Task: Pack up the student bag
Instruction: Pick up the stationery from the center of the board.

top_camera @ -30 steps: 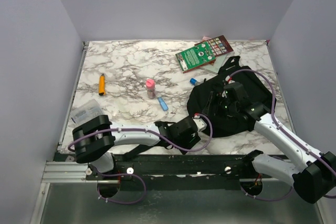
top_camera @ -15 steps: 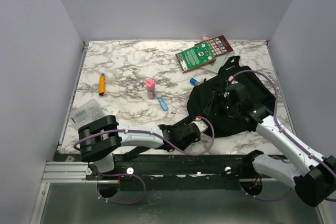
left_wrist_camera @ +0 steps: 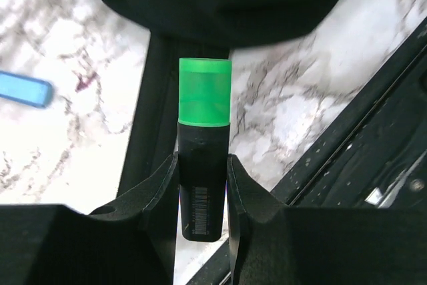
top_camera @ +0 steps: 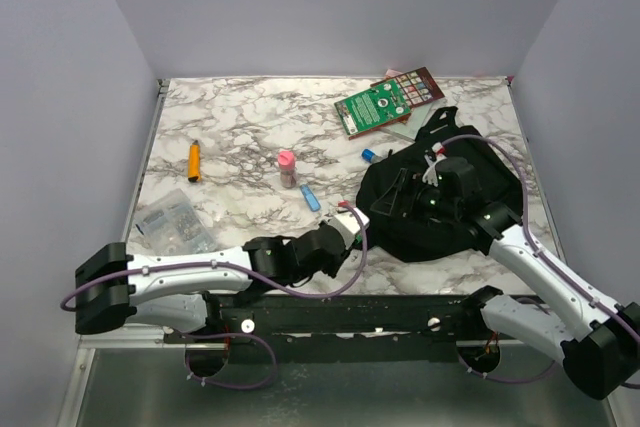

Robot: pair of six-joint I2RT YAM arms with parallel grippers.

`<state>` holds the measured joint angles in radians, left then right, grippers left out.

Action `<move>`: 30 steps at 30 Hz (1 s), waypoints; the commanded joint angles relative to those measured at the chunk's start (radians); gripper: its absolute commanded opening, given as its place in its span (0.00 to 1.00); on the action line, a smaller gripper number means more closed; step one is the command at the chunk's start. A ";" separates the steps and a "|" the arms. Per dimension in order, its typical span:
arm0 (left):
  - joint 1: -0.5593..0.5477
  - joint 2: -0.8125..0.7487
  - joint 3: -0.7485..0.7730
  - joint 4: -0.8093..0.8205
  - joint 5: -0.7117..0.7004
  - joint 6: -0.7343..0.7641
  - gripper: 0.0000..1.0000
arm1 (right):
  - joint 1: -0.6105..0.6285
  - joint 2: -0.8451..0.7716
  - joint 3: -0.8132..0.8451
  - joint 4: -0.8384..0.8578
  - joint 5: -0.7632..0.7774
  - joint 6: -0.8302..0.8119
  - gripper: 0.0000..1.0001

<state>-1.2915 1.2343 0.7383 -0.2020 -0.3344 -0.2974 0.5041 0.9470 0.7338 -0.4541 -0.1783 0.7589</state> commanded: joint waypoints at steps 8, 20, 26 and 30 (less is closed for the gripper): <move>0.005 -0.091 0.028 0.018 -0.124 0.086 0.12 | 0.018 0.114 -0.055 0.397 -0.560 0.091 0.86; 0.024 -0.099 0.030 0.015 -0.103 0.105 0.11 | 0.068 0.190 -0.087 0.365 -0.536 0.007 0.69; 0.024 -0.085 0.032 0.031 -0.059 0.117 0.10 | 0.068 0.256 -0.108 0.493 -0.621 0.034 0.62; 0.024 -0.078 0.029 0.035 -0.035 0.116 0.08 | 0.068 0.289 -0.085 0.463 -0.642 -0.016 0.58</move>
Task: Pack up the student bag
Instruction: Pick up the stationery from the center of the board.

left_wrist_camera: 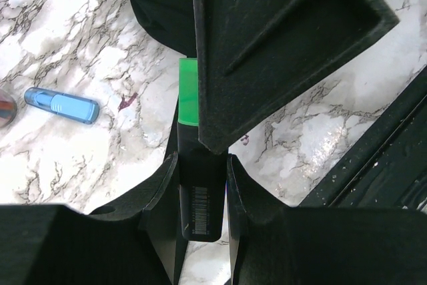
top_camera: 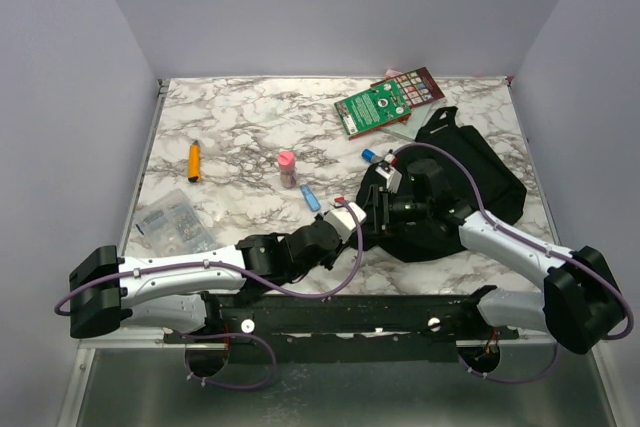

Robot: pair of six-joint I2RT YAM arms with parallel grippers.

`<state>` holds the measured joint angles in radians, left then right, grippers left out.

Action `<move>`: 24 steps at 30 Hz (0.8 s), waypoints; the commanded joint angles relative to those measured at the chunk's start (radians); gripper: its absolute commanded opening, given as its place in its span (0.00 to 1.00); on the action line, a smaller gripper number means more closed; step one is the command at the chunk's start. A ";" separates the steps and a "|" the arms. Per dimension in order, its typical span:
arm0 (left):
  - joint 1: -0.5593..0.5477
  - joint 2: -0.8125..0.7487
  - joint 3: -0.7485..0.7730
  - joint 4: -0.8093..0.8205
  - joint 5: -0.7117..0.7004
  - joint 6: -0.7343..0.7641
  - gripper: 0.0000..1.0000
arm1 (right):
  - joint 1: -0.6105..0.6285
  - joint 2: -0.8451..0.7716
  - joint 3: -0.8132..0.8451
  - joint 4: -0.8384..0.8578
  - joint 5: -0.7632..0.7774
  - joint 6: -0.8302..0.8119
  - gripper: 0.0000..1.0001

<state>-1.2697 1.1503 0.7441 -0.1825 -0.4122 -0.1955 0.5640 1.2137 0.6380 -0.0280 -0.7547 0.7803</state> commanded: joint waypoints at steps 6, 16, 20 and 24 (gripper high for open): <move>0.003 -0.009 0.010 0.023 0.073 0.023 0.07 | 0.008 0.023 -0.019 0.118 -0.099 0.004 0.54; 0.003 -0.014 0.010 0.021 0.076 0.021 0.09 | 0.008 0.016 -0.034 0.128 -0.105 0.013 0.11; 0.015 -0.009 0.051 -0.028 0.078 0.004 0.26 | 0.007 0.013 -0.009 0.055 -0.083 -0.039 0.01; 0.052 -0.026 0.152 -0.168 0.130 -0.020 0.73 | 0.008 -0.025 0.106 -0.204 0.178 -0.130 0.01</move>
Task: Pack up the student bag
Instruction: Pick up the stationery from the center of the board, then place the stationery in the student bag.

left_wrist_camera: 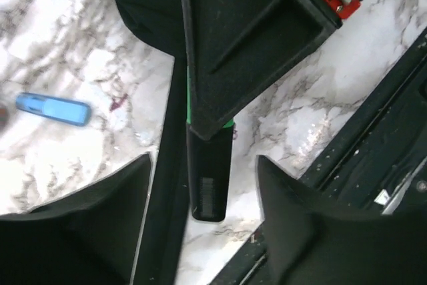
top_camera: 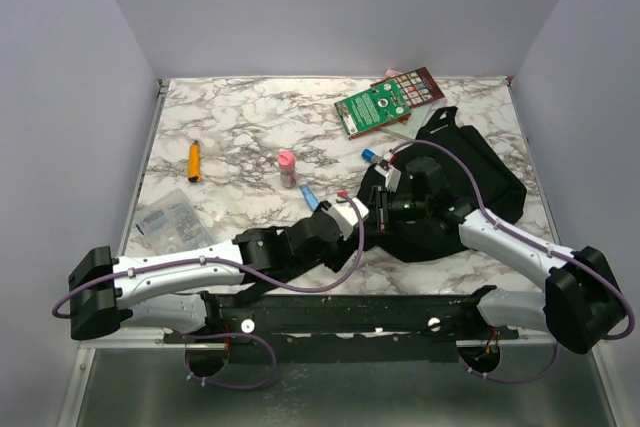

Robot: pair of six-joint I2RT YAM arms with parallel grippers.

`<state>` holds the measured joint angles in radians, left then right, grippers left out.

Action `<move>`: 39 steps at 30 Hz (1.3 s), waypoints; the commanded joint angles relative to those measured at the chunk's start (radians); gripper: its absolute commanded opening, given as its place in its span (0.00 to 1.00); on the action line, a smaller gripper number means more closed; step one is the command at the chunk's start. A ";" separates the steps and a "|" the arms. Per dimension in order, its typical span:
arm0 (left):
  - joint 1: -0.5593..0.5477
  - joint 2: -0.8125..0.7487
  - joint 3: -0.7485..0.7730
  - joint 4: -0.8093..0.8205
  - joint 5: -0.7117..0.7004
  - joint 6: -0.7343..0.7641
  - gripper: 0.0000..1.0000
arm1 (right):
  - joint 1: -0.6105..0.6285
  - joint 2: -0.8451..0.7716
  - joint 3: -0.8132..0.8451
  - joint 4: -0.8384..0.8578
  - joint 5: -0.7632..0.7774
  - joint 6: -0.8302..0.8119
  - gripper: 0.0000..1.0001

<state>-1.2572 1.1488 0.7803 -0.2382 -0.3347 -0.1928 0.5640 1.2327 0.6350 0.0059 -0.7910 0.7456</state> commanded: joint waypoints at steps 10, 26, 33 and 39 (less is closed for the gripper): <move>0.269 -0.115 0.314 -0.210 0.333 -0.034 0.91 | -0.158 -0.027 0.468 -0.605 1.048 -0.225 0.00; 0.306 -0.086 0.212 -0.104 0.376 -0.004 0.90 | -0.232 0.202 0.489 -0.597 1.378 -0.513 0.00; 0.306 -0.079 0.220 -0.108 0.406 -0.008 0.90 | -0.225 0.190 0.462 -0.580 1.105 -0.536 0.01; 0.306 -0.072 0.214 -0.105 0.404 -0.007 0.90 | -0.220 0.245 0.461 -0.573 1.030 -0.551 0.01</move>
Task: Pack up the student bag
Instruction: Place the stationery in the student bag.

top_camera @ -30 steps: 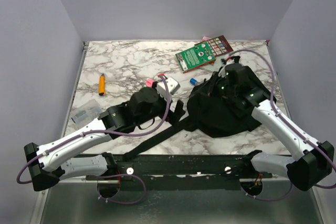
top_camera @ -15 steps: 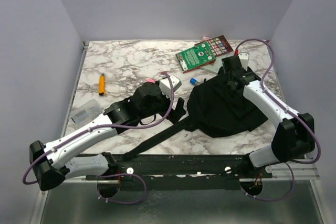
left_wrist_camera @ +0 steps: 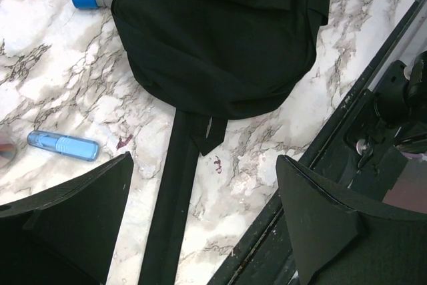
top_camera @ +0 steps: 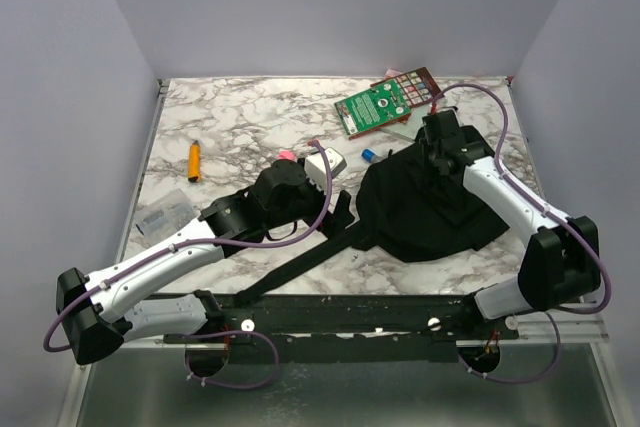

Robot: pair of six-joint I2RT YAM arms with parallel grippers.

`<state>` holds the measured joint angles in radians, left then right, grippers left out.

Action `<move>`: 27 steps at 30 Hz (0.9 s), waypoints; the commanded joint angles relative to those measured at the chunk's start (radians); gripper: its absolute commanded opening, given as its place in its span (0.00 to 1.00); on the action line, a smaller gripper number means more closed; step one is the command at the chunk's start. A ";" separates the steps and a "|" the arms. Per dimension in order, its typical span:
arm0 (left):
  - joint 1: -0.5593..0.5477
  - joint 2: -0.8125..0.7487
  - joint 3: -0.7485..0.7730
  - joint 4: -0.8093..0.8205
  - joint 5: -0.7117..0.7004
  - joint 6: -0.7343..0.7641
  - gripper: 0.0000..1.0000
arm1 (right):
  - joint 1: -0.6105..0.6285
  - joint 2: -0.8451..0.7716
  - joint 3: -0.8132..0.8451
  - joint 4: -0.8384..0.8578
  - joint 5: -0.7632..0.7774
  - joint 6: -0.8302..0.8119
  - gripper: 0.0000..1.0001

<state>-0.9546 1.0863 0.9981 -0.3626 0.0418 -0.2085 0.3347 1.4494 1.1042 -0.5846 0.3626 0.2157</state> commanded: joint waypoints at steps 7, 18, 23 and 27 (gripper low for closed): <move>0.003 -0.001 -0.004 0.022 0.034 0.001 0.90 | 0.052 0.072 -0.045 0.091 0.106 -0.036 0.01; 0.004 -0.005 -0.009 0.028 0.057 -0.018 0.90 | 0.204 0.236 -0.037 0.187 0.601 -0.070 0.00; 0.004 -0.025 -0.014 0.030 0.056 -0.021 0.90 | 0.211 0.345 -0.009 0.170 0.789 -0.047 0.01; 0.004 -0.032 -0.013 0.028 0.057 -0.022 0.90 | 0.209 0.403 -0.006 0.186 0.868 -0.035 0.01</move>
<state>-0.9546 1.0813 0.9970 -0.3553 0.0784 -0.2237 0.5495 1.8000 1.0798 -0.4156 1.0542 0.1562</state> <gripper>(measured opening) 0.900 0.171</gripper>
